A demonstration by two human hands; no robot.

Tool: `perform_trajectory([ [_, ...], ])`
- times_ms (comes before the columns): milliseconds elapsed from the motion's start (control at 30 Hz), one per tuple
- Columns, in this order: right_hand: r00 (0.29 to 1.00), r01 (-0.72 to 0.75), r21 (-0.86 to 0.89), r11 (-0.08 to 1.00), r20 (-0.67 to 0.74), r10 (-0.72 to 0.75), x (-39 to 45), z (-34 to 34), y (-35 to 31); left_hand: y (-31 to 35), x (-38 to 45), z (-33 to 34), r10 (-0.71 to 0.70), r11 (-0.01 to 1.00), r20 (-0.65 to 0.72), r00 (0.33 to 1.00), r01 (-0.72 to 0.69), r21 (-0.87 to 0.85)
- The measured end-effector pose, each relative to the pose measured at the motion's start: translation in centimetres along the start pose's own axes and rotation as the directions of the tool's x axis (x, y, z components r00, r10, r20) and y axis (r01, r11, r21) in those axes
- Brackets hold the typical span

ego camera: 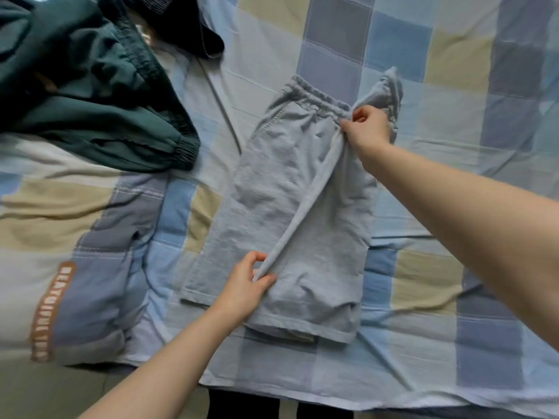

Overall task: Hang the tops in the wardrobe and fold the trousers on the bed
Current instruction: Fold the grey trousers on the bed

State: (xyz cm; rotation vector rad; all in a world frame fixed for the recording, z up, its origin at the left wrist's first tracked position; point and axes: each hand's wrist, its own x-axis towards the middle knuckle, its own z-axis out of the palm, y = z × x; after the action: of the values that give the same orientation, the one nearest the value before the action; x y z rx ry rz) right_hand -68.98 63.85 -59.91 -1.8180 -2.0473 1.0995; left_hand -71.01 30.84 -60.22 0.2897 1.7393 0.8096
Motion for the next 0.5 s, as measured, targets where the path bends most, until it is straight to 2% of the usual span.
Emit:
perform_trajectory([
  [100, 0.996, 0.035, 0.000, 0.999, 0.086, -0.035, -0.8, 4.6, -3.0, -2.2, 0.6, -4.4, -0.017, 0.998, -0.040, 0.999, 0.019, 0.060],
  [200, 0.956, 0.054, -0.022, 0.998, 0.291, -0.045, -1.6, 8.6, -4.5, -4.2, 0.9, -7.8, -0.041, 0.993, -0.010, 0.999, 0.042, 0.107],
  [233, 0.946, 0.067, -0.036, 0.997, 0.320, -0.052, -1.7, 9.6, -4.7, -4.9, 1.0, -8.8, -0.043, 0.992, -0.008, 0.999, 0.043, 0.119],
  [433, 0.952, 0.108, -0.081, 0.991, 0.296, -0.079, -1.7, 12.2, -4.2, -8.0, 1.6, -11.3, -0.064, 0.986, -0.033, 0.997, 0.068, 0.154],
  [500, 0.953, 0.184, -0.155, 0.971, 0.271, -0.137, -1.4, 11.9, -4.5, -8.3, 1.9, -11.5, -0.070, 0.979, -0.037, 0.997, 0.076, 0.189],
])
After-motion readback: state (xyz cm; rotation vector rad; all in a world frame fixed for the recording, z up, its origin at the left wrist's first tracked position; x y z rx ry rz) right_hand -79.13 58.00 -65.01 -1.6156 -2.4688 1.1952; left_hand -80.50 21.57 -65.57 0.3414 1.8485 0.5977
